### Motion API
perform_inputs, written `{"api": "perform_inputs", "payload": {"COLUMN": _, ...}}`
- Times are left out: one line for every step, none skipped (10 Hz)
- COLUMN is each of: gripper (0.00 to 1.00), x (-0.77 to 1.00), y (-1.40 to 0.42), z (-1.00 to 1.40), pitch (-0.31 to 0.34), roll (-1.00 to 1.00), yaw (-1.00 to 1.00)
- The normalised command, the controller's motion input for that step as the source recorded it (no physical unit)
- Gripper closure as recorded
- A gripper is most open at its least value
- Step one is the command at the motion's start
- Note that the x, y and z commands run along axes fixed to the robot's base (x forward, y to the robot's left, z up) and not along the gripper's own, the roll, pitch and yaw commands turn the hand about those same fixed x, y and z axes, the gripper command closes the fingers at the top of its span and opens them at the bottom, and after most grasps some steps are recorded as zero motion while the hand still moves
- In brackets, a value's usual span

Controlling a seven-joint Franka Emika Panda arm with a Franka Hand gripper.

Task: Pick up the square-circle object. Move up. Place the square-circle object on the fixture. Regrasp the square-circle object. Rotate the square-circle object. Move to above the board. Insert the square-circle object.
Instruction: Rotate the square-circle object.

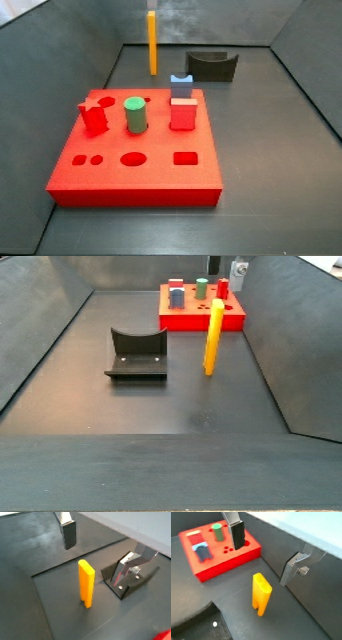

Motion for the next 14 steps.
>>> {"api": "perform_inputs", "payload": {"gripper": 0.0, "x": 0.02, "y": 0.0, "z": -0.01, "pitch": 0.015, "roll": -0.02, "yaw": 1.0}}
{"api": "perform_inputs", "payload": {"gripper": 0.0, "x": 0.02, "y": 0.0, "z": -0.01, "pitch": 0.015, "roll": -0.03, "yaw": 1.0}}
{"api": "perform_inputs", "payload": {"gripper": 0.0, "x": 0.02, "y": 0.0, "z": -0.01, "pitch": 0.016, "roll": -0.03, "yaw": 1.0}}
{"api": "perform_inputs", "payload": {"gripper": 0.0, "x": 0.02, "y": 0.0, "z": -0.01, "pitch": 0.017, "roll": -0.03, "yaw": 1.0}}
{"api": "perform_inputs", "payload": {"gripper": 0.0, "x": 0.02, "y": 0.0, "z": -0.01, "pitch": 0.018, "roll": -0.03, "yaw": 1.0}}
{"api": "perform_inputs", "payload": {"gripper": 0.0, "x": 0.02, "y": 0.0, "z": -0.01, "pitch": 0.02, "roll": -0.03, "yaw": 1.0}}
{"api": "perform_inputs", "payload": {"gripper": 0.0, "x": 0.02, "y": 0.0, "z": -0.01, "pitch": 0.021, "roll": -0.04, "yaw": 1.0}}
{"api": "perform_inputs", "payload": {"gripper": 0.0, "x": 0.02, "y": 0.0, "z": -0.01, "pitch": 0.023, "roll": -0.04, "yaw": 1.0}}
{"api": "perform_inputs", "payload": {"gripper": 0.0, "x": 0.02, "y": 0.0, "z": -0.01, "pitch": 0.024, "roll": -0.04, "yaw": 1.0}}
{"api": "perform_inputs", "payload": {"gripper": 0.0, "x": 0.02, "y": 0.0, "z": -0.01, "pitch": 0.027, "roll": -0.05, "yaw": 1.0}}
{"api": "perform_inputs", "payload": {"gripper": 0.0, "x": 0.02, "y": 0.0, "z": -0.01, "pitch": 0.03, "roll": -0.05, "yaw": 1.0}}
{"api": "perform_inputs", "payload": {"gripper": 0.0, "x": 0.02, "y": 0.0, "z": -0.01, "pitch": 0.034, "roll": -0.06, "yaw": 1.0}}
{"api": "perform_inputs", "payload": {"gripper": 0.0, "x": 0.02, "y": 0.0, "z": -0.01, "pitch": 0.037, "roll": -0.06, "yaw": 1.0}}
{"api": "perform_inputs", "payload": {"gripper": 0.0, "x": 0.02, "y": 0.0, "z": -0.01, "pitch": 0.044, "roll": -0.08, "yaw": 1.0}}
